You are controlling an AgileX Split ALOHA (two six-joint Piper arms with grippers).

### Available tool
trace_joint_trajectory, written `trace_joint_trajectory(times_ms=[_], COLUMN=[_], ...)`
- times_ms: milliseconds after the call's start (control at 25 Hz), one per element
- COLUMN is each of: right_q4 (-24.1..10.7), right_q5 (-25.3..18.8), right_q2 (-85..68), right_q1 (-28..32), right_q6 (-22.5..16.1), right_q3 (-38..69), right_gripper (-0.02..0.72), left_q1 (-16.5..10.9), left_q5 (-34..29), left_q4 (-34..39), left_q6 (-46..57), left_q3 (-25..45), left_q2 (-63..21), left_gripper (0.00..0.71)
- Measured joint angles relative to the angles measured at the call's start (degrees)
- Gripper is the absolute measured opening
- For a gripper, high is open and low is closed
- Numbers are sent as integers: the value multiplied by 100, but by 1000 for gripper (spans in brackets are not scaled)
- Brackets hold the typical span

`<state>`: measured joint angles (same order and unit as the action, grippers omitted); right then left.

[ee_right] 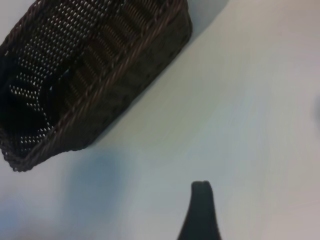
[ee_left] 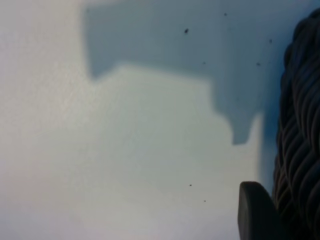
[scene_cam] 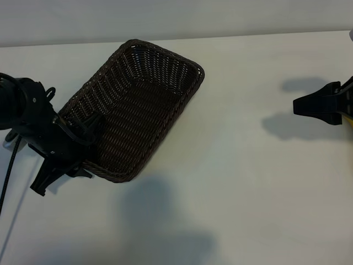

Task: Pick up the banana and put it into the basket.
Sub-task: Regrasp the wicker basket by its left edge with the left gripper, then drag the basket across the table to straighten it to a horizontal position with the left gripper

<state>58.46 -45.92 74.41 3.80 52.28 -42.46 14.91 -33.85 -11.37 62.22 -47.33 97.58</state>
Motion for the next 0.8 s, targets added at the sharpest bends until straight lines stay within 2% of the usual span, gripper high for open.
trace_joint_trajectory(times_ms=[120,480,680,800], right_q4=[0,0,0,0], right_q5=[0,0,0,0], right_q2=[0,0,0,0], right_q1=[0,0,0,0], right_q6=[0,-5,-5,-5], right_q3=[0,0,0,0], right_gripper=[583,583,583,583], left_q1=[0,0,0,0], left_q5=[50,-82,-254,-267], left_q4=[0,18,-7,-258], left_q6=[-49,-677,-1272,-1857], left_q3=[0,-198,-633,-931], left_q2=[-199,-557,-557,-557], left_gripper=[168,158,158,157])
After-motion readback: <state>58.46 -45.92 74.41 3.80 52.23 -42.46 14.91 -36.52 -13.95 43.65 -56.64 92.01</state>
